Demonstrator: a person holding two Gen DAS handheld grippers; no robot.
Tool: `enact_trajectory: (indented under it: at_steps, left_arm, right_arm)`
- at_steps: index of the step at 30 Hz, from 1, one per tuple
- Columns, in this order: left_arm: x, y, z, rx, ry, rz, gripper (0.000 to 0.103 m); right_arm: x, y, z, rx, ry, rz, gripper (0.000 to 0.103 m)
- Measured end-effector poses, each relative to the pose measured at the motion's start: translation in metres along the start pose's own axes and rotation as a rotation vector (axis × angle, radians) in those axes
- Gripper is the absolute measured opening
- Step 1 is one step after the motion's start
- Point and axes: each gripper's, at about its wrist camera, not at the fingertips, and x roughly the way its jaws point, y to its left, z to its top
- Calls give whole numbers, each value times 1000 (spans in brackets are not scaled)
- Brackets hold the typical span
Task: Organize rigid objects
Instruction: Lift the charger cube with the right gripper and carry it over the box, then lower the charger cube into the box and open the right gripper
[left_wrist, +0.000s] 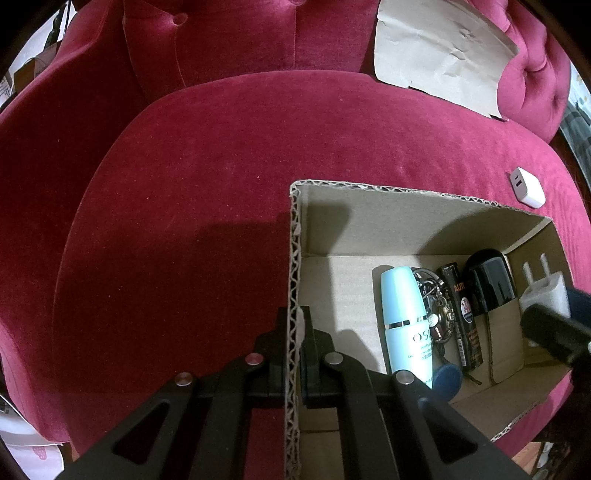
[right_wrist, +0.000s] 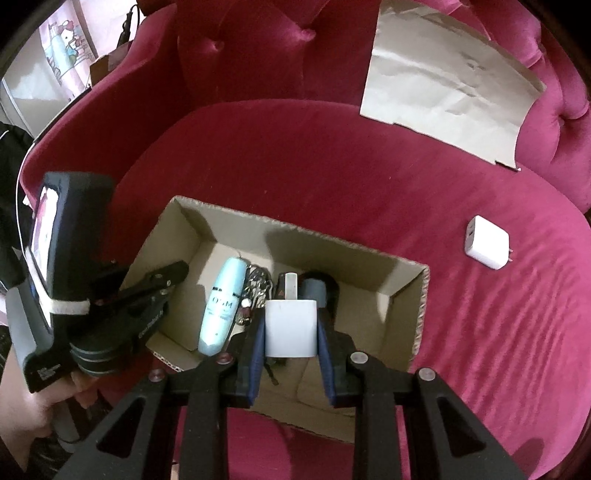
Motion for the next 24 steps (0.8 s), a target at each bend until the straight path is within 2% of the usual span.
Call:
enact_trajectory:
  at_steps: [10,24]
  left_arm:
    - [0,0,0,0,0,0,4]
    - [0,0,0,0,0,-1,4]
  right_arm:
    - [14,2,-9,30,17,13,27]
    - [11,1,-6,19,9,23,28]
